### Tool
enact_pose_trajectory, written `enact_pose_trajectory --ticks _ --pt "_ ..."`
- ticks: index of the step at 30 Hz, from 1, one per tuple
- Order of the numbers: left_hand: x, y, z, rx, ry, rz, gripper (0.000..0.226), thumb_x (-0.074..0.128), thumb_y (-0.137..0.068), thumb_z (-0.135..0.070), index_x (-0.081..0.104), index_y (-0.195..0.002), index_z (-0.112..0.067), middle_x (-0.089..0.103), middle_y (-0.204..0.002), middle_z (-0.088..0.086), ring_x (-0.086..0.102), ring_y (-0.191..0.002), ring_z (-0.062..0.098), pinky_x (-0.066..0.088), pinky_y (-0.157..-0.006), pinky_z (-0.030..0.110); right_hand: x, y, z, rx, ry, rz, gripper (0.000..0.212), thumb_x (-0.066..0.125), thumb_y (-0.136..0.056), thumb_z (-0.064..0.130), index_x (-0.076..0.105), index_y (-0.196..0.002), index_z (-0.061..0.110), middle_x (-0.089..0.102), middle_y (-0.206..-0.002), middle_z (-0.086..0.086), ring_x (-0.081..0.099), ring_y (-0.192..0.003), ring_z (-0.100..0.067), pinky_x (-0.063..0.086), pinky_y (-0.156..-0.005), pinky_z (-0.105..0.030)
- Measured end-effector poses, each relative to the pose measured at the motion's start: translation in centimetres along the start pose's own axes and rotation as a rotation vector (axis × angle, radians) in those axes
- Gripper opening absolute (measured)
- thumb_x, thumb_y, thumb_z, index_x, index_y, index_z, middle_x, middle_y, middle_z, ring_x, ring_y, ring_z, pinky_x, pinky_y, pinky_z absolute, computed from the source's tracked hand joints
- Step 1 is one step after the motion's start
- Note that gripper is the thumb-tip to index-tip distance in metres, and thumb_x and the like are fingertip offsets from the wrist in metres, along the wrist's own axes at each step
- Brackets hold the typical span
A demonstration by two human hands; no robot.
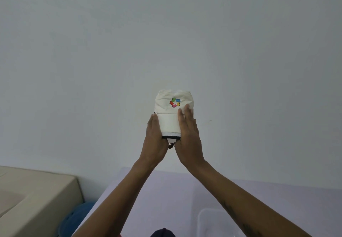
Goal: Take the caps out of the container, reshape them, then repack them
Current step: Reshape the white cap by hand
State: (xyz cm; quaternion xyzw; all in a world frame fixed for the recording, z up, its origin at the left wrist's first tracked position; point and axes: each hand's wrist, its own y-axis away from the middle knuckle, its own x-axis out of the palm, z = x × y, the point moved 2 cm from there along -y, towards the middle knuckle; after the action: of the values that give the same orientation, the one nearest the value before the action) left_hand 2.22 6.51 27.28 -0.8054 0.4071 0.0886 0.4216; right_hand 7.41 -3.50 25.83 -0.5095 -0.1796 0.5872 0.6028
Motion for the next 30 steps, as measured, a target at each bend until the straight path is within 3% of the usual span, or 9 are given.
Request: enact_pose_trajectory --ticks 2,5,8,10,16,18,23,27,30 --pt "0.1 0.1 0.2 0.016 -0.045 0.034 0.071 0.051 -0.088 -0.022 0.018 -0.148 -0.005 0.029 -0.151 0.015 0.032 -0.137 0.029 0.035 -0.110 0.034 0.2 0.5 -0.3 0.004 0.011 -0.004 0.068 0.039 -0.083 0.009 0.024 -0.149 0.007 0.016 -0.159 -0.009 0.008 -0.148 -0.023 0.019 -0.118 -0.048" --pt "0.6 0.3 -0.6 0.179 -0.355 -0.031 0.076 0.057 -0.087 -0.008 0.014 -0.150 -0.002 0.012 -0.158 0.018 0.009 -0.147 0.034 0.015 -0.120 0.046 0.4 0.7 -0.8 -0.011 0.018 -0.010 0.068 0.045 -0.084 -0.006 0.027 -0.149 0.010 0.019 -0.158 -0.009 0.011 -0.147 -0.026 0.022 -0.115 -0.056" --pt "1.3 0.4 -1.8 0.315 -0.422 -0.056 0.065 0.050 -0.090 -0.006 0.022 -0.149 -0.006 0.016 -0.159 0.012 0.008 -0.148 0.026 0.008 -0.121 0.045 0.7 0.2 -0.7 -0.028 0.101 -0.017 0.069 0.062 -0.090 0.007 0.027 -0.149 0.015 0.018 -0.159 -0.008 0.009 -0.148 -0.028 0.020 -0.114 -0.060" --pt "1.5 0.2 -2.0 0.328 -0.336 -0.053 0.061 0.044 -0.094 -0.006 0.022 -0.150 -0.009 0.015 -0.159 0.007 0.007 -0.148 0.020 0.007 -0.122 0.041 0.4 -0.1 -0.4 -0.011 0.027 -0.023 0.070 0.060 -0.090 0.002 0.026 -0.149 0.015 0.015 -0.159 -0.006 0.006 -0.148 -0.027 0.021 -0.115 -0.058" --pt "1.9 0.9 -1.5 0.372 -0.191 -0.105 0.057 0.050 -0.095 -0.005 0.029 -0.148 -0.009 0.022 -0.157 -0.001 0.017 -0.146 0.013 0.014 -0.120 0.025 -0.6 0.4 0.5 0.059 -0.275 -0.071 0.061 0.045 -0.089 -0.010 0.032 -0.146 0.009 0.018 -0.157 0.000 0.011 -0.148 -0.020 0.019 -0.117 -0.019" --pt "2.1 1.0 -1.5 0.374 -0.163 -0.118 0.055 0.048 -0.095 -0.009 0.032 -0.147 -0.008 0.024 -0.155 -0.001 0.020 -0.145 0.014 0.013 -0.118 0.018 -0.5 0.6 0.4 0.078 -0.291 -0.064 0.060 0.044 -0.089 -0.010 0.033 -0.146 0.007 0.019 -0.157 -0.002 0.011 -0.148 -0.019 0.021 -0.118 -0.025" --pt "1.5 0.4 -0.2 0.404 -0.206 -0.119 0.058 0.051 -0.094 -0.009 0.028 -0.148 -0.007 0.023 -0.156 0.004 0.018 -0.145 0.015 0.028 -0.116 0.041 -0.6 0.1 -0.3 0.079 -0.220 0.032 0.070 0.046 -0.086 -0.008 0.022 -0.150 0.009 0.011 -0.159 -0.004 0.007 -0.148 -0.021 0.025 -0.115 -0.053" --pt "0.8 0.4 0.4 0.343 -0.142 -0.110 0.057 0.022 -0.093 -0.023 0.029 -0.147 -0.006 0.025 -0.155 0.005 0.022 -0.145 0.015 0.011 -0.119 0.019 -1.0 -0.5 -0.4 0.159 -0.150 0.091 0.075 0.046 -0.087 -0.005 0.010 -0.152 0.009 -0.002 -0.160 -0.004 -0.003 -0.148 -0.019 0.021 -0.117 -0.049" --pt "0.9 0.7 0.4 0.327 -0.136 -0.081 0.056 0.028 -0.093 -0.019 0.029 -0.147 -0.006 0.025 -0.155 0.007 0.021 -0.145 0.018 0.012 -0.120 0.026 -0.7 0.0 -0.5 0.206 -0.124 0.092 0.081 0.044 -0.083 -0.016 0.011 -0.152 0.010 0.000 -0.161 -0.003 -0.002 -0.148 -0.017 0.021 -0.118 -0.043"
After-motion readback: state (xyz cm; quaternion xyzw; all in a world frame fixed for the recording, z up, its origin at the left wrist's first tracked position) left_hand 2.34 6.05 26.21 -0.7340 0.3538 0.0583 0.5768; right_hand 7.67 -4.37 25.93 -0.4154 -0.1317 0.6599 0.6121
